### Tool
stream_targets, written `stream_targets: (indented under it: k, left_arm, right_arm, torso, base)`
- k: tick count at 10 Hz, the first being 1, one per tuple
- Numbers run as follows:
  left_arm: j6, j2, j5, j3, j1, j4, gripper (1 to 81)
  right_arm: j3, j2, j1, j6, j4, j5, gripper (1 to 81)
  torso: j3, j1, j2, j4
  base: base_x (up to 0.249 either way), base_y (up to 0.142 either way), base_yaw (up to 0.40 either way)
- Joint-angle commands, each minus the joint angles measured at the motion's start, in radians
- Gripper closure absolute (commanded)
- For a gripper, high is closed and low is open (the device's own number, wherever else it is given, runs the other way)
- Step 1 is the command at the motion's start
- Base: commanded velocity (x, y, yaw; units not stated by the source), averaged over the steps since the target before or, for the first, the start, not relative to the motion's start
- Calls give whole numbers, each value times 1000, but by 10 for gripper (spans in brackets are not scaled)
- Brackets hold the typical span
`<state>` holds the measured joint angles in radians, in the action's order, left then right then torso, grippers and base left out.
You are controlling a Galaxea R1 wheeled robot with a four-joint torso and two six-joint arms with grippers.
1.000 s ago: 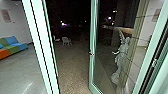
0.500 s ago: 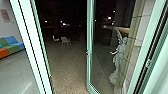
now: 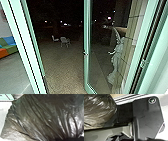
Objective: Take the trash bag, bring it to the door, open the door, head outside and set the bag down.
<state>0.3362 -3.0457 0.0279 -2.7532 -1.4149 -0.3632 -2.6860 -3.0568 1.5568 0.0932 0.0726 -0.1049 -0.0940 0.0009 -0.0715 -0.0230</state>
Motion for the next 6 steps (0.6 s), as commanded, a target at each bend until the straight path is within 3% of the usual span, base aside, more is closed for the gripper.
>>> stream_targets:
  k: [1,6]
  left_arm:
    - [1,2,58,0,64,-3,811]
    - [1,4,58,0,64,-3,811]
  right_arm:
    - [5,-10,-45,-6,10,47,10]
    - [3,-10,-45,-6,10,47,10]
  torso:
    - [0,0,0,0]
    - [0,0,0,0]
  base:
    - [0,0,0]
    - [0,0,0]
